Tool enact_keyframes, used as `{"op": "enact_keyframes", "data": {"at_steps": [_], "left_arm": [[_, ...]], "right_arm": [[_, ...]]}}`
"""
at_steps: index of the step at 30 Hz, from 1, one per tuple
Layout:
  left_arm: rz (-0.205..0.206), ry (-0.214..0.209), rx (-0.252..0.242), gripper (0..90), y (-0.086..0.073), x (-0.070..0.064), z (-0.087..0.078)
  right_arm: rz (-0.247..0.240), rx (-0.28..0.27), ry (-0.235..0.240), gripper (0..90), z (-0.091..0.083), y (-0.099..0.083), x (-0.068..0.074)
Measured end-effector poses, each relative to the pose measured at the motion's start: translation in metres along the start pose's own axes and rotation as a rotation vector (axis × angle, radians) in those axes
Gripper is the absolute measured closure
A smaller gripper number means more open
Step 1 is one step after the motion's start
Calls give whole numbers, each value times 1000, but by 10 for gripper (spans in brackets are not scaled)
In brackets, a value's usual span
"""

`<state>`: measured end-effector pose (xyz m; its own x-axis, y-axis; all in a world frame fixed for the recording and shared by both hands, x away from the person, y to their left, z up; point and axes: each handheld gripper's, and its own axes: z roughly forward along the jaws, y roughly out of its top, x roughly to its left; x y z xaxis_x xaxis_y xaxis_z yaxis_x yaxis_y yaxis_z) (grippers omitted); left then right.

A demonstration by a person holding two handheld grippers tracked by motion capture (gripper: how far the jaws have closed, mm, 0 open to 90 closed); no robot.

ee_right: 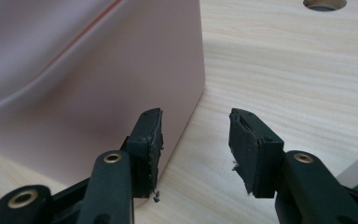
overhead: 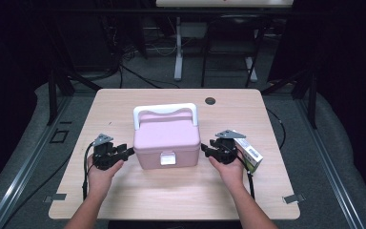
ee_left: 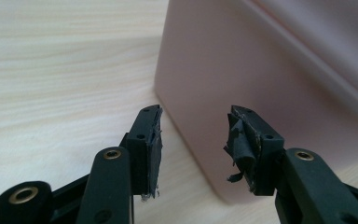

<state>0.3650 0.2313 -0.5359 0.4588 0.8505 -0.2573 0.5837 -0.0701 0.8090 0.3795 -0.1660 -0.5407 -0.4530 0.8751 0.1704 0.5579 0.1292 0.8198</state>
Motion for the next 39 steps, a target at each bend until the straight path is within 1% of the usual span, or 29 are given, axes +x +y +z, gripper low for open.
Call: {"op": "enact_keyframes", "data": {"at_steps": [1, 2, 3, 4, 5, 6, 8, 9, 11, 12, 13, 14, 15, 22, 23, 26, 27, 28, 30, 32, 33, 35, 38, 39], "left_arm": [[-8, -3, -5, 546, 0, -1, 2], [-5, -1, -2, 551, -1, -2, 3], [1, 12, 4, 563, -1, -2, 4], [-1, 12, 3, 565, -1, -3, 4], [-2, 10, 2, 572, -1, -3, 4], [-1, 11, 0, 576, -1, -3, 4], [4, 6, -1, 602, -1, -5, 3], [7, 10, -5, 624, -1, -6, 3], [24, 9, -6, 665, -1, -8, 3], [28, 16, -5, 678, -1, -9, 2], [30, 12, -6, 696, -1, -10, 2], [31, 11, -7, 709, -1, -11, 2], [29, 8, -5, 719, -1, -11, 2], [43, 5, -3, 785, -1, -14, 1], [45, 14, -1, 792, -1, -15, 1], [55, 19, 1, 817, -1, -17, 1], [59, 23, 6, 826, -1, -18, 0], [58, 27, -2, 835, -1, -19, 1], [68, 31, 12, 856, -1, -21, -1], [69, 40, 5, 862, -2, -22, -1], [77, 40, 10, 863, -2, -23, -2], [74, 48, 9, 866, -2, -24, -2], [82, 57, 8, 874, -2, -26, -2], [85, 56, 17, 880, -2, -27, -3]], "right_arm": [[-1, -6, -2, 537, 1, 1, 1], [-7, -6, -2, 537, 2, 2, 2], [-10, -10, 1, 534, 2, 3, 3], [-9, -13, 3, 545, 3, 3, 5], [-15, -14, -8, 549, 4, 3, 6], [-15, -11, -8, 569, 4, 3, 6], [-15, -12, 10, 633, 4, 2, 7], [-32, -13, 6, 668, 3, 2, 10], [-74, -19, -15, 698, 3, 2, 14], [-98, -22, -30, 709, 2, 1, 17], [-120, -24, -45, 727, 2, 1, 19], [-136, -25, -54, 740, 1, 1, 21], [-141, -26, -60, 758, 1, 0, 23], [-128, -18, -57, 843, 0, -1, 29], [-131, -20, -56, 857, -1, -2, 30], [-115, -21, -55, 894, -1, -3, 32], [-112, -18, -55, 896, -2, -3, 33], [-109, -18, -57, 897, -2, -4, 34], [-107, -19, -50, 897, -4, -5, 34], [-99, -18, -40, 898, -5, -6, 35], [-99, -19, -39, 898, -6, -7, 35], [-104, -23, -38, 898, -7, -8, 36], [-85, -21, -27, 898, -9, -10, 36], [-84, -21, -27, 898, -9, -10, 36]]}}
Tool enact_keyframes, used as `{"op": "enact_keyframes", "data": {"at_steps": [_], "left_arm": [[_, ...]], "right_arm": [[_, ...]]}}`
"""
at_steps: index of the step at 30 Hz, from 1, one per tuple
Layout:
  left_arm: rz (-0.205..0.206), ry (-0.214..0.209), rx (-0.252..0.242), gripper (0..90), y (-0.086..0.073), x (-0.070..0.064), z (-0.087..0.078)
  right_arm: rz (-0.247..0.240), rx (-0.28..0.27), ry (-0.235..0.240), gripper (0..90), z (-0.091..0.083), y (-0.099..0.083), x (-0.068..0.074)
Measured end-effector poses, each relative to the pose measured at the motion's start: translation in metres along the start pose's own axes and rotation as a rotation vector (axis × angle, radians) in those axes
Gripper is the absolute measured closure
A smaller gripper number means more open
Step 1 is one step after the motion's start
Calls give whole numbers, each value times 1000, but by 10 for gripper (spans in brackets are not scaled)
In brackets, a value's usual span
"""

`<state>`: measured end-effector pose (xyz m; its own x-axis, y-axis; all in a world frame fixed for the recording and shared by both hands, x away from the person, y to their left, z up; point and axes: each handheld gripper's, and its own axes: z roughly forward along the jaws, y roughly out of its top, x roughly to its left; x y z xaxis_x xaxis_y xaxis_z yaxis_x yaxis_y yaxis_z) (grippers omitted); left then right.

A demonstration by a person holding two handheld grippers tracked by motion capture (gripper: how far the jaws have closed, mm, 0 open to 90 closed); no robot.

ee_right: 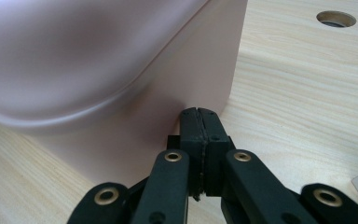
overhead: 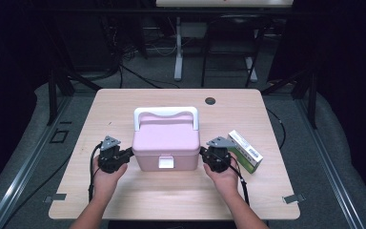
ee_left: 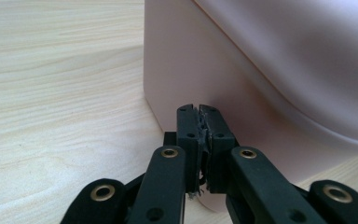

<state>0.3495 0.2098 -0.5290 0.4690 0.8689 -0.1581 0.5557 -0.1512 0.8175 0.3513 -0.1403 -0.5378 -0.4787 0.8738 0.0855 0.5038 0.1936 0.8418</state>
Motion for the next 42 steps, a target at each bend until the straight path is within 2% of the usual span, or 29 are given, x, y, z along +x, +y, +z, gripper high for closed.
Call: {"op": "enact_keyframes", "data": {"at_steps": [4, 8, 16, 27, 34, 39, 42], "left_arm": [[-2, 3, -7, 895, -1, -2, -1], [-15, -17, -6, 897, -4, -2, -3], [-11, -39, -2, 899, -7, -5, -7], [-13, -66, 2, 900, -16, -13, -16], [-9, -72, 2, 900, -21, -19, -23], [9, -80, 6, 900, -24, -22, -26], [-1, -79, 6, 900, -26, -25, -28]], "right_arm": [[-15, 12, -6, 899, -2, -1, 2], [-14, 18, -6, 900, -6, -4, 3], [-17, 20, -2, 900, -12, -8, 6], [-43, 25, 6, 900, -29, -18, 11], [-38, 24, 8, 900, -37, -24, 14], [-16, 13, 17, 900, -42, -29, 14], [-8, 15, 8, 900, -46, -32, 17]]}}
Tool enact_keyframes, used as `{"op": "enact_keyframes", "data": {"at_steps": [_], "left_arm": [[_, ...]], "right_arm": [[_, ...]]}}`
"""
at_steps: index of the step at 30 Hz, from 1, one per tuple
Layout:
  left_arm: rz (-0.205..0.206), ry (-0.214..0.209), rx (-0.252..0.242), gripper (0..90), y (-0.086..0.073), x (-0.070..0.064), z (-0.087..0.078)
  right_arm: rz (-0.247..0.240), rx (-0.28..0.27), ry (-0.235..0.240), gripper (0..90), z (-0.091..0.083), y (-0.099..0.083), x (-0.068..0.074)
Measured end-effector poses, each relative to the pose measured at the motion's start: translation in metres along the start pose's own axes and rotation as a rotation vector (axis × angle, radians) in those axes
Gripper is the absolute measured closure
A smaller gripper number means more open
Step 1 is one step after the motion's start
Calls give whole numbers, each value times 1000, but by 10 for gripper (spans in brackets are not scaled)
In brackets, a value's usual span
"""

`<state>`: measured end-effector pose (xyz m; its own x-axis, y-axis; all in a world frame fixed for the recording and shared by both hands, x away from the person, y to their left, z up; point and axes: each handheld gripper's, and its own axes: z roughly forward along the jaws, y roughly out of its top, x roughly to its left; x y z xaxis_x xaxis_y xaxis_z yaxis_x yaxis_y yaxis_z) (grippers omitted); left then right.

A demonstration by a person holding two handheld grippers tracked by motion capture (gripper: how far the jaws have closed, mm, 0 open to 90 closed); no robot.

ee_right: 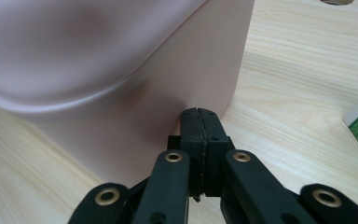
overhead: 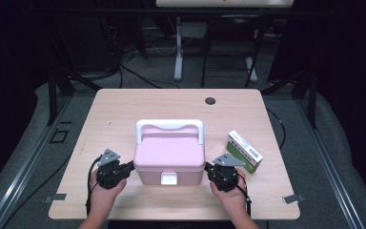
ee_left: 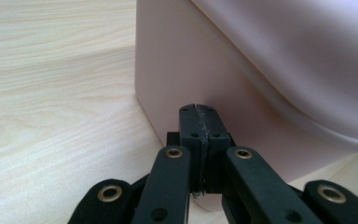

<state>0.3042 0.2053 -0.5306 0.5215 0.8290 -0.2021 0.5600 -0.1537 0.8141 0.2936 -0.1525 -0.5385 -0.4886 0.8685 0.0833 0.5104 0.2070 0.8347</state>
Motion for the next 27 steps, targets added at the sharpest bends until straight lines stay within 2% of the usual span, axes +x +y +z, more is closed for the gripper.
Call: {"op": "enact_keyframes", "data": {"at_steps": [4, 7, 11, 15, 27], "left_arm": [[-7, -14, -4, 900, -3, -2, -2], [-5, -17, -2, 900, -5, -4, -4], [4, -18, 3, 900, -8, -8, -8], [-2, -36, 1, 900, -11, -11, -12], [-9, -40, 4, 900, -19, -19, -20]], "right_arm": [[-11, -3, -2, 900, -6, -4, 3], [4, -1, 5, 900, -10, -7, 4], [-1, -1, -3, 900, -15, -10, 7], [8, -2, -1, 900, -20, -14, 9], [13, -2, -2, 900, -29, -21, 14]]}}
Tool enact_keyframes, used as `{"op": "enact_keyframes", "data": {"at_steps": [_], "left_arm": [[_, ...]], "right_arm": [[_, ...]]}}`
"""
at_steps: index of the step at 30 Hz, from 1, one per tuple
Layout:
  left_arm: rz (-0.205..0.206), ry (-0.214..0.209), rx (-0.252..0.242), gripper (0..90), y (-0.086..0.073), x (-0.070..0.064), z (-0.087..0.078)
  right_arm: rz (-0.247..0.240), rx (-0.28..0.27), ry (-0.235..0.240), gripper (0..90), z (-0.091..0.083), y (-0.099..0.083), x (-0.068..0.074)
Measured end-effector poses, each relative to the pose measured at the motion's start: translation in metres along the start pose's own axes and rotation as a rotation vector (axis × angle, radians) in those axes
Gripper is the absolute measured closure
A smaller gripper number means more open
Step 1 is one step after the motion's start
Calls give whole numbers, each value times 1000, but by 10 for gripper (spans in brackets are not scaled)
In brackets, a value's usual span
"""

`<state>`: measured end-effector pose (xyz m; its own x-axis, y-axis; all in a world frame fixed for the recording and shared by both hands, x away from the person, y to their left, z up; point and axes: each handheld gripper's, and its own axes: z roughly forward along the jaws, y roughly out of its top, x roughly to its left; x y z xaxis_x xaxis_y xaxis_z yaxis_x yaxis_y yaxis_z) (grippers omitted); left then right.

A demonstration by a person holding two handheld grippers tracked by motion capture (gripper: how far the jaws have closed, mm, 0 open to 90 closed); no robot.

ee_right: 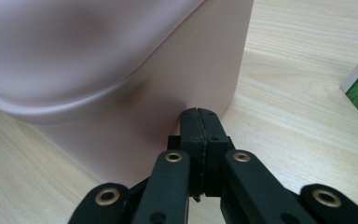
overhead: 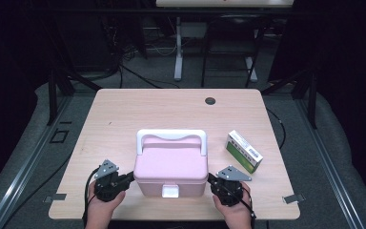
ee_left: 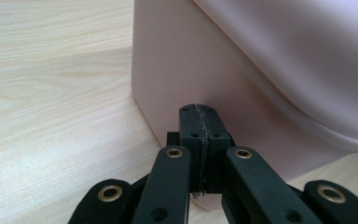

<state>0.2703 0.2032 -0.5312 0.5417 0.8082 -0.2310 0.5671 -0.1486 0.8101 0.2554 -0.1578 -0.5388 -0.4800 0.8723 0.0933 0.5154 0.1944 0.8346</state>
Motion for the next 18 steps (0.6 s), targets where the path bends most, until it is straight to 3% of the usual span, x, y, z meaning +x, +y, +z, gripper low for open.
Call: {"op": "enact_keyframes", "data": {"at_steps": [18], "left_arm": [[-9, -16, 12, 900, -8, -6, -10]], "right_arm": [[5, 18, 9, 900, -10, -6, 5]]}}
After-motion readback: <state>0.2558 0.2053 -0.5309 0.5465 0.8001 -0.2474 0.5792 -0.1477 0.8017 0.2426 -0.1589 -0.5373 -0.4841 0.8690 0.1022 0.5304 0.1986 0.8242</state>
